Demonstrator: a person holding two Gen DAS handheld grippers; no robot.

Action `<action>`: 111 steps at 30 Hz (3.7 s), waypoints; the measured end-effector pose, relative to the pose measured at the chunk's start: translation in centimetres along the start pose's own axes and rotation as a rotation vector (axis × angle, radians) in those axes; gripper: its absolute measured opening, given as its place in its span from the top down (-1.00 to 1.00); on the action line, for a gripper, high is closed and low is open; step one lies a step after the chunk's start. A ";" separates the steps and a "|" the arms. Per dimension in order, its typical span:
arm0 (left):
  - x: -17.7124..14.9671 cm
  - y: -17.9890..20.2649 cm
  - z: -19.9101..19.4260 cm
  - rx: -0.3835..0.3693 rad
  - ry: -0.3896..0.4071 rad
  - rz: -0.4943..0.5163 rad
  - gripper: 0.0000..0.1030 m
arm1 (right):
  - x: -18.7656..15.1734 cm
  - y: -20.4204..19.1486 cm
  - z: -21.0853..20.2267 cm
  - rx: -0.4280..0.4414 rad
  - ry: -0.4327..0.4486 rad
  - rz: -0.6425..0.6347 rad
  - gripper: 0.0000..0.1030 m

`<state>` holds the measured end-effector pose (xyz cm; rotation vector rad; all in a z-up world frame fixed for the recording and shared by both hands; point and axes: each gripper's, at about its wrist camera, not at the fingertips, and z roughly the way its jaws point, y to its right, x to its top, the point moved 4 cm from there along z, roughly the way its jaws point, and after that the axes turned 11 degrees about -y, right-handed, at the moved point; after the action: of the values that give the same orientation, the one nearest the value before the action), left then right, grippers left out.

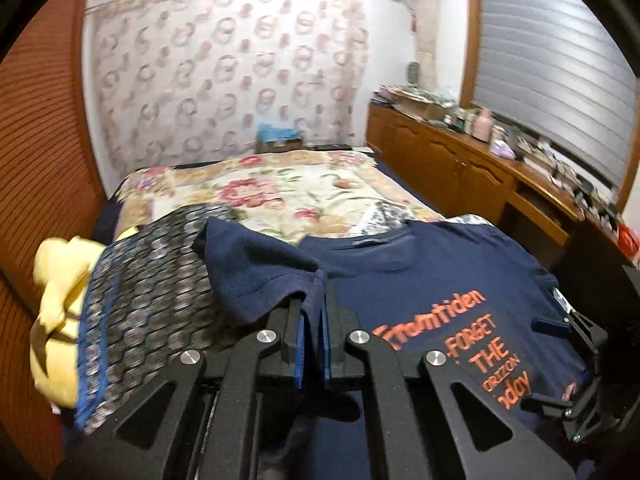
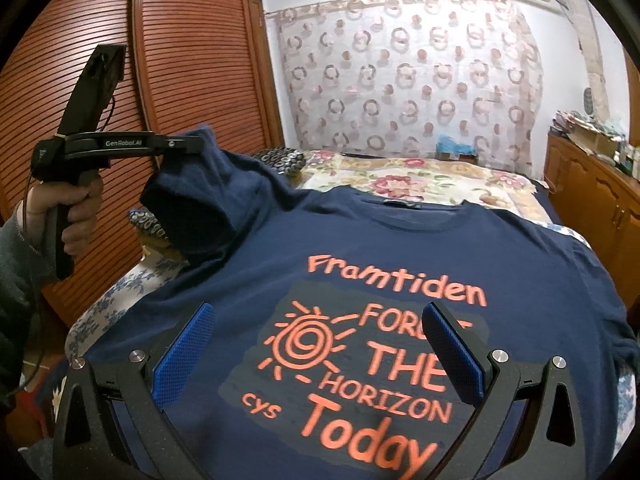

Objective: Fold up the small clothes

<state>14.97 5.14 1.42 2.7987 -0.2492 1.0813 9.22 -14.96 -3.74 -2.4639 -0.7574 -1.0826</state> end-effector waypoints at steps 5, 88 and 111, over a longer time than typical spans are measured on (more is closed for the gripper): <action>0.7 3.0 1.9 -0.027 -0.030 0.038 0.86 | -0.4 -0.3 0.0 -0.017 0.003 0.028 -1.00; -12.9 0.2 0.9 0.049 -0.053 -0.103 -0.60 | 7.8 3.6 7.0 -0.116 -0.170 -0.149 0.45; -12.5 5.4 3.7 -0.081 -0.143 -0.054 -0.53 | -1.5 6.9 1.0 -0.201 -0.295 -0.054 -0.06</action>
<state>7.21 0.52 -9.40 2.7958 -0.2247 0.8416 13.08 -20.49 -6.19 -2.8311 -0.8406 -0.8593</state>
